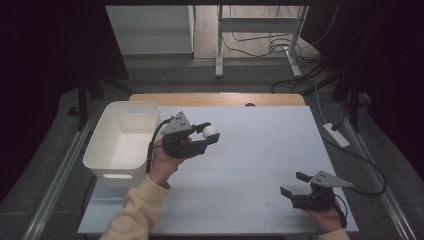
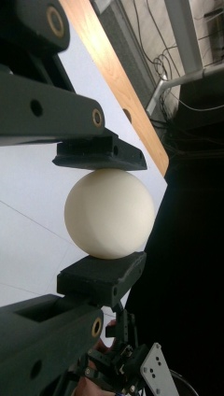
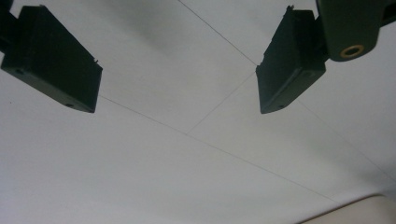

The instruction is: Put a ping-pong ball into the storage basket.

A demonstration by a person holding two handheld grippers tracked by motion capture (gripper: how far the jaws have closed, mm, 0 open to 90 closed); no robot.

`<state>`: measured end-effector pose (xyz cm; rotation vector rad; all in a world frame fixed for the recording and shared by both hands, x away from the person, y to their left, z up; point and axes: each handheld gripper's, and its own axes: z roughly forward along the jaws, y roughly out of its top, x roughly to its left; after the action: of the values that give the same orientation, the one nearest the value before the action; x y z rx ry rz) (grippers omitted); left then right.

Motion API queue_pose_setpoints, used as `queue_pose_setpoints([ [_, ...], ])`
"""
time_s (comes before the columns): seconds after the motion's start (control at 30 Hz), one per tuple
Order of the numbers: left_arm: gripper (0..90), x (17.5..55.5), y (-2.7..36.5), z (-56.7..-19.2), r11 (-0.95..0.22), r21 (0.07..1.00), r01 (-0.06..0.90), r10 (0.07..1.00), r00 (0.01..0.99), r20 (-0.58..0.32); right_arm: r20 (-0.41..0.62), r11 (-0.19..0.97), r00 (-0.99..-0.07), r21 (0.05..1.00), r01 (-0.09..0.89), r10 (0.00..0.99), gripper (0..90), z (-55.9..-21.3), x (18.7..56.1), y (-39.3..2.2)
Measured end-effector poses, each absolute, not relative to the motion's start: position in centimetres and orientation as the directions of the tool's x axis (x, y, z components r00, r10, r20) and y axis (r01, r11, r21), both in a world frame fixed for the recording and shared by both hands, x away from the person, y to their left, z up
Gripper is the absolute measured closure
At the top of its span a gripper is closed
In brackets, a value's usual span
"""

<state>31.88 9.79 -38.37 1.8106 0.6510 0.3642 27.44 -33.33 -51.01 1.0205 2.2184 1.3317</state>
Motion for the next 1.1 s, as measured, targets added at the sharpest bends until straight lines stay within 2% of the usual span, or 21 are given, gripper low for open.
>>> queue_pose_setpoints([
  [1.1,51.0,32.0,12.6,-37.2,-0.185,0.95,0.251,0.657,0.751,-0.071,0.058,0.296,-0.676,0.869,0.396,0.734,14.2,-51.0,27.4,-33.3],
])
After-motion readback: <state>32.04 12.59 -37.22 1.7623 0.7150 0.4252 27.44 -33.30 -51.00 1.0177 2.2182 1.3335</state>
